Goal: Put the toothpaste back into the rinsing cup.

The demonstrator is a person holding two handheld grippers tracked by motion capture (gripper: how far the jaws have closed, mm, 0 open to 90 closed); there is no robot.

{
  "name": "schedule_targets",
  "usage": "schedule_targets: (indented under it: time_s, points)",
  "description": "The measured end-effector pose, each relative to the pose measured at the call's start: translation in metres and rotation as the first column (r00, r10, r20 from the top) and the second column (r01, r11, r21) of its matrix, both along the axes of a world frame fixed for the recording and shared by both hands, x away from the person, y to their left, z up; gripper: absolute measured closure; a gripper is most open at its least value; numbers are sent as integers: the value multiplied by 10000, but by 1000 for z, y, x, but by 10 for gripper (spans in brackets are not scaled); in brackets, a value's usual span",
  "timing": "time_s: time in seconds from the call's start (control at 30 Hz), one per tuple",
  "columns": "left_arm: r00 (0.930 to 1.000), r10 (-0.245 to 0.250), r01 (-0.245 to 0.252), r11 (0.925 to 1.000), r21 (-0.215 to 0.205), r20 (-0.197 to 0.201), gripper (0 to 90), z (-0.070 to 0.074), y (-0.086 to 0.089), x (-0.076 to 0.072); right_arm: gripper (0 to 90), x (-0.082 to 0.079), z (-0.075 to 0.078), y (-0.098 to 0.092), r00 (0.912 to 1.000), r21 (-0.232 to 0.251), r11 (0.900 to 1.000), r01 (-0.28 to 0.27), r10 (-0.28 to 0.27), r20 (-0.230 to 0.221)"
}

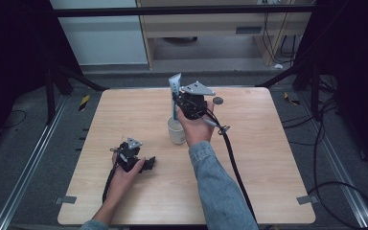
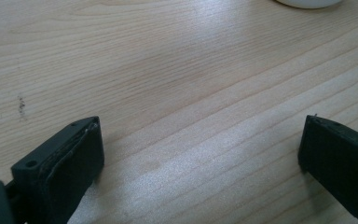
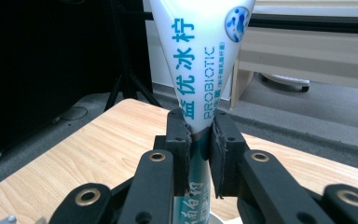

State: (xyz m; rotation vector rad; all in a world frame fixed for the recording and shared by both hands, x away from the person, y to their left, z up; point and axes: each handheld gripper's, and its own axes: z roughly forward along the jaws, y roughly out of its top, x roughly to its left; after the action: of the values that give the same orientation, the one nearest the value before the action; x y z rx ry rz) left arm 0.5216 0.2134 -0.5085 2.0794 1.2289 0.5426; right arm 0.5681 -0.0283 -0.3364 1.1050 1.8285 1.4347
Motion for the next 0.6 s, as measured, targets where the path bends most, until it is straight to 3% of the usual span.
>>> schedule_targets:
  time_s: [0.6]
  points:
    - [10000,5,-5,10000,-15,3,0,0,0,0,792,-2,-25,1,9995,184,9997,173,-168,-250]
